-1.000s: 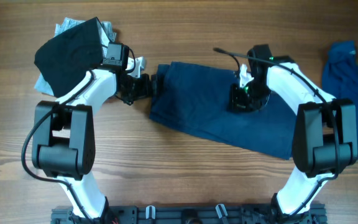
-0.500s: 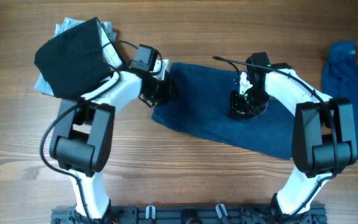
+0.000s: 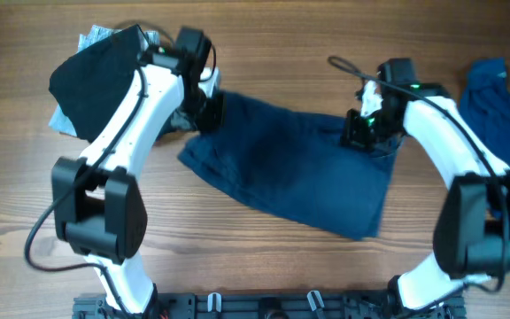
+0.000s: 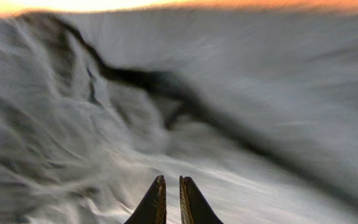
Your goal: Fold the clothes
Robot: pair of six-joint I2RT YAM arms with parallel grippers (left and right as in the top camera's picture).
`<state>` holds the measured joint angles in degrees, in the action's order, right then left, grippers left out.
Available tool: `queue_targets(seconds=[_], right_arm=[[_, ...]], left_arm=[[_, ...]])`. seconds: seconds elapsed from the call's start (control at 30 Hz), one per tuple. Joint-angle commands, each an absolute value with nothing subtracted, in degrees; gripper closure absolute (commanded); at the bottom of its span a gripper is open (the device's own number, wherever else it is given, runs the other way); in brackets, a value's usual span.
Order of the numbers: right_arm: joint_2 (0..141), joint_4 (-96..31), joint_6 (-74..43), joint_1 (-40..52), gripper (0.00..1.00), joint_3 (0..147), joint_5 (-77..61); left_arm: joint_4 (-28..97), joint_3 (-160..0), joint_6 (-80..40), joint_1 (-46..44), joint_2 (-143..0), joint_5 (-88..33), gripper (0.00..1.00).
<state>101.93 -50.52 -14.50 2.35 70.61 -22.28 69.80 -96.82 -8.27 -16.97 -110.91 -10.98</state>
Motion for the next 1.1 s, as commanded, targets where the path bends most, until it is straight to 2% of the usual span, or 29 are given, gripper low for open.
queue_targets(seconds=[0.0,0.2,0.33,0.37,0.4,0.43,0.47,0.5,0.53,0.67,0.93,1.0,1.07], right_arm=[[97.14,-50.13,-16.21,0.27,0.91,72.07,-22.41],[97.12,-50.17,-19.31,-0.10,0.90,72.05,-14.55],[97.12,-50.37,-23.03,-0.36,0.87,72.05,-5.06],[97.12,-50.43,-23.11,-0.82,0.84,72.05,-4.23],[97.12,-50.52,-23.11,-1.28,0.83,72.05,-4.25],[97.12,-50.54,-23.07,-1.93,0.82,72.05,-4.21],[97.12,-50.54,-23.11,-2.39,0.78,72.05,-4.23],[97.12,-50.61,-23.09,-2.96,0.76,72.05,-4.23],[97.12,-50.83,-23.07,-3.84,0.73,72.05,-4.25],[97.12,-51.62,-23.05,-5.65,0.68,72.05,-4.97],[97.12,-52.93,-20.93,-5.41,0.64,71.88,-13.13],[97.12,-54.65,-19.05,-4.56,0.64,71.50,-14.70],[97.17,-54.96,-19.05,-3.55,0.65,70.65,-15.38]], left_arm=[[72.49,-105.12,-6.48,-22.63,-107.87,-7.68,0.96],[66.81,-104.90,-8.25,-38.46,-110.98,-7.77,0.94],[58.52,-104.90,-14.59,-46.26,-117.30,-7.86,0.78],[55.64,-104.90,-16.99,-48.10,-118.93,-8.49,0.70],[53.71,-104.90,-17.02,-49.39,-119.90,-9.47,0.57],[51.53,-104.90,-17.02,-51.20,-121.16,-9.98,0.32],[50.76,-104.90,-16.93,-52.53,-121.93,-9.26,0.21],[50.92,-104.90,-16.95,-53.32,-122.37,-7.73,0.16],[51.96,-104.90,-16.97,-53.95,-122.48,-5.48,0.00],[55.66,-104.92,-17.08,-52.99,-121.95,-0.10,0.00],[61.14,-104.90,-18.61,-38.20,-121.62,0.86,0.00],[60.71,-104.14,-16.62,-33.78,-121.99,-4.43,0.00],[58.92,-101.69,-12.05,-30.09,-122.76,-16.32,0.00]])
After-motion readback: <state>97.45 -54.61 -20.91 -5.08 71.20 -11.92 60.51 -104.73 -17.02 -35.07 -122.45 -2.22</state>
